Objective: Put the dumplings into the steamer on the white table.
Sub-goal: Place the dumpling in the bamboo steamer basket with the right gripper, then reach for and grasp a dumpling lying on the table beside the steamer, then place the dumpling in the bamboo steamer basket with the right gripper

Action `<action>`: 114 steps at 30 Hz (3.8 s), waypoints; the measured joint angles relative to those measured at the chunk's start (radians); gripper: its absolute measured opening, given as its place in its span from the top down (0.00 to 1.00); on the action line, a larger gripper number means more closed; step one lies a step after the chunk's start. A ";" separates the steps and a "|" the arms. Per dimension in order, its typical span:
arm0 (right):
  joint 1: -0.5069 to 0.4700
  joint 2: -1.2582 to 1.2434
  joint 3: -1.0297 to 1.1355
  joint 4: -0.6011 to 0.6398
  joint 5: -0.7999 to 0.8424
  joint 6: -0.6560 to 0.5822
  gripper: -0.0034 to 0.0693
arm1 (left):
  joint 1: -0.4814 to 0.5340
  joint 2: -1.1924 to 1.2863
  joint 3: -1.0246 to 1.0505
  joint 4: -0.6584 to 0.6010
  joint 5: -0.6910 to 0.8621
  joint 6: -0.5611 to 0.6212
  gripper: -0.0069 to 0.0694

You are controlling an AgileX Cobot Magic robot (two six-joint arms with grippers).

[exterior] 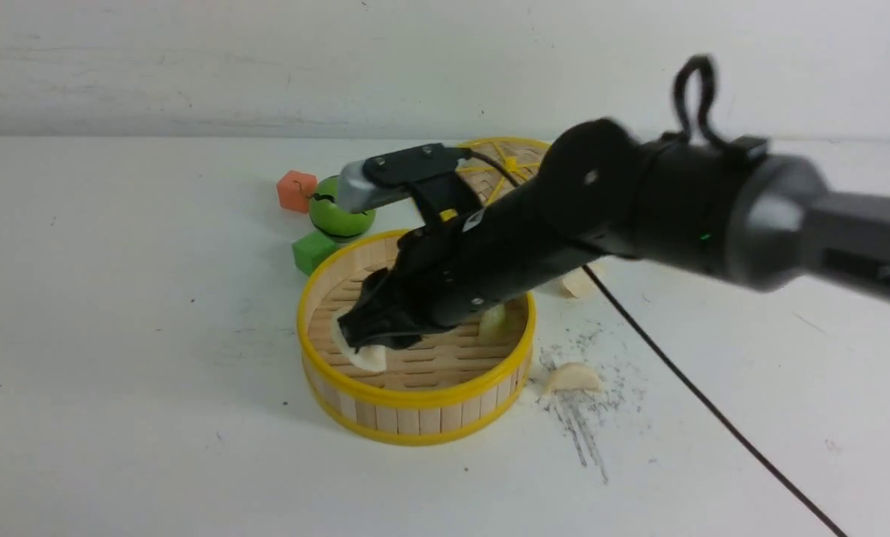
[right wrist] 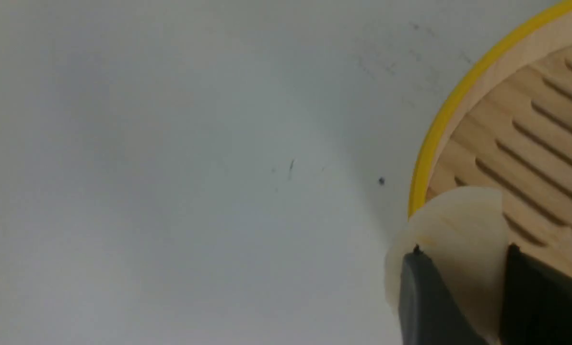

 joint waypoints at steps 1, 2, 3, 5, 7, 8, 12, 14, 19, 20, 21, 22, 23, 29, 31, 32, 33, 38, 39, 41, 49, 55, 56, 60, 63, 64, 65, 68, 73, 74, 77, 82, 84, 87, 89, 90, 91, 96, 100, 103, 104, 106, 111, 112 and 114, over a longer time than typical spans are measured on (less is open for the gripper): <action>0.003 0.029 -0.005 0.006 -0.041 0.008 0.68 | 0.000 0.000 0.000 0.001 0.005 0.000 0.93; 0.002 0.054 -0.007 0.012 -0.073 0.014 0.68 | 0.000 0.000 0.000 0.001 0.010 0.000 0.93; 0.002 0.071 -0.009 0.014 -0.093 0.016 0.68 | 0.000 0.000 0.000 0.001 0.015 0.000 0.93; -0.001 0.104 -0.009 0.014 -0.110 0.018 0.68 | 0.000 0.000 0.000 0.001 0.022 0.000 0.93; -0.001 0.120 -0.009 0.014 -0.110 0.018 0.68 | 0.000 0.000 0.000 0.001 0.028 0.000 0.93; -0.001 0.124 -0.009 0.016 -0.110 0.018 0.67 | 0.000 0.000 0.000 0.001 0.028 0.000 0.93; 0.000 0.125 -0.011 0.029 -0.128 0.018 0.55 | 0.000 0.000 0.000 0.001 0.032 0.000 0.93; -0.001 0.125 -0.011 0.028 -0.132 0.018 0.48 | 0.000 0.000 0.000 0.001 0.034 0.000 0.93; -0.012 0.117 -0.011 0.030 -0.110 0.039 0.37 | 0.000 0.000 0.000 0.001 0.034 0.000 0.93; -0.022 0.105 -0.011 0.030 -0.090 0.050 0.36 | 0.000 0.000 0.000 0.001 0.034 0.000 0.93; -0.036 0.084 -0.011 0.028 -0.058 0.062 0.35 | 0.000 0.000 0.000 0.001 0.034 0.000 0.92; -0.043 0.070 -0.011 0.025 -0.038 0.064 0.35 | 0.000 0.000 0.000 0.001 0.034 0.000 0.92; -0.062 0.042 -0.011 0.015 -0.001 0.066 0.35 | 0.000 0.000 0.000 0.001 0.034 0.000 0.92; -0.232 -0.139 -0.023 -0.195 0.338 0.037 0.35 | 0.000 0.000 0.000 0.001 0.030 0.000 0.92; -0.276 -0.153 -0.023 -0.267 0.442 0.003 0.35 | 0.000 0.000 0.000 0.001 0.021 0.000 0.92; -0.297 -0.152 -0.014 -0.314 0.491 -0.023 0.36 | 0.000 0.000 0.000 0.001 0.018 0.000 0.92; -0.310 -0.145 0.001 -0.344 0.523 -0.055 0.36 | 0.000 0.000 0.000 0.001 0.018 0.000 0.92; -0.318 -0.079 0.073 -0.391 0.475 -0.336 0.41 | 0.000 0.000 0.000 0.002 0.015 0.000 0.91; -0.313 -0.060 0.079 -0.391 0.447 -0.402 0.42 | 0.000 0.000 0.000 0.002 0.015 0.000 0.91; -0.303 -0.022 0.083 -0.389 0.370 -0.512 0.43 | 0.000 0.000 0.000 0.002 0.015 0.000 0.91; -0.300 0.076 0.085 -0.373 0.220 -0.595 0.54 | 0.000 0.000 0.000 0.002 0.021 0.000 0.90; -0.301 0.087 0.078 -0.373 0.209 -0.567 0.66 | 0.000 0.000 0.000 0.002 0.027 0.000 0.90; -0.301 0.087 0.078 -0.374 0.213 -0.555 0.66 | 0.000 0.000 0.000 0.002 0.027 0.000 0.90; -0.301 0.081 0.074 -0.391 0.247 -0.449 0.67 | 0.000 0.000 0.000 0.002 0.027 0.000 0.90; -0.301 0.063 0.074 -0.421 0.333 -0.342 0.70 | 0.000 0.000 0.000 0.002 0.027 0.000 0.90; -0.300 0.056 0.076 -0.433 0.365 -0.313 0.70 | 0.000 0.000 0.000 0.002 0.027 0.000 0.90; -0.300 0.046 0.078 -0.447 0.383 -0.286 0.72 | 0.000 0.000 0.000 0.002 0.027 0.000 0.90; -0.300 0.005 0.078 -0.483 0.445 -0.178 0.93 | 0.000 0.000 0.000 0.002 0.028 0.000 0.90; -0.300 -0.063 0.067 -0.496 0.506 -0.117 0.97 | 0.000 0.000 0.000 0.002 0.027 0.000 0.90; -0.300 -0.072 0.064 -0.495 0.509 -0.116 0.97 | 0.000 0.000 0.000 0.002 0.027 0.000 0.90; -0.300 -0.097 0.058 -0.492 0.495 -0.114 0.97 | 0.000 0.000 0.000 0.002 0.027 0.000 0.90; -0.300 -0.075 0.058 -0.449 0.433 -0.106 0.85 | 0.000 0.000 0.000 0.002 0.027 0.000 0.90; -0.300 -0.041 0.058 -0.439 0.405 -0.106 0.72 | 0.000 0.000 0.000 0.002 0.027 0.000 0.90; -0.300 0.012 0.058 -0.429 0.366 -0.106 0.56 | 0.000 0.000 0.000 0.002 0.027 0.000 0.89; -0.300 0.043 0.058 -0.410 0.340 -0.106 0.48 | 0.000 0.000 0.000 0.002 0.027 0.000 0.89; -0.300 0.057 0.058 -0.405 0.336 -0.106 0.47 | 0.000 0.000 0.000 0.002 0.027 0.000 0.89; -0.300 0.061 0.058 -0.404 0.336 -0.106 0.47 | 0.000 0.000 0.000 0.002 0.027 0.000 0.89; -0.300 0.090 0.054 -0.385 0.366 -0.087 0.67 | 0.000 0.000 0.000 0.002 0.027 -0.006 0.89; -0.300 0.083 0.050 -0.384 0.417 -0.068 0.70 | 0.000 0.000 0.000 -0.038 -0.004 -0.087 0.88; -0.300 0.055 0.049 -0.389 0.488 -0.051 0.74 | 0.000 0.000 0.000 -0.106 -0.085 -0.176 0.88; -0.300 0.040 0.045 -0.391 0.505 -0.039 0.74 | 0.000 0.000 0.000 -0.122 -0.110 -0.195 0.88; -0.300 0.023 0.027 -0.390 0.541 -0.011 0.74 | 0.000 0.000 0.000 -0.141 -0.147 -0.215 0.88; -0.254 -0.051 -0.118 -0.302 0.590 0.085 0.74 | 0.000 0.000 0.030 -0.122 -0.230 -0.224 0.88; -0.231 -0.051 -0.156 -0.284 0.574 0.091 0.74 | 0.000 0.000 0.040 -0.101 -0.236 -0.224 0.88; -0.189 -0.045 -0.195 -0.267 0.528 0.094 0.74 | 0.000 0.000 0.048 -0.082 -0.246 -0.224 0.88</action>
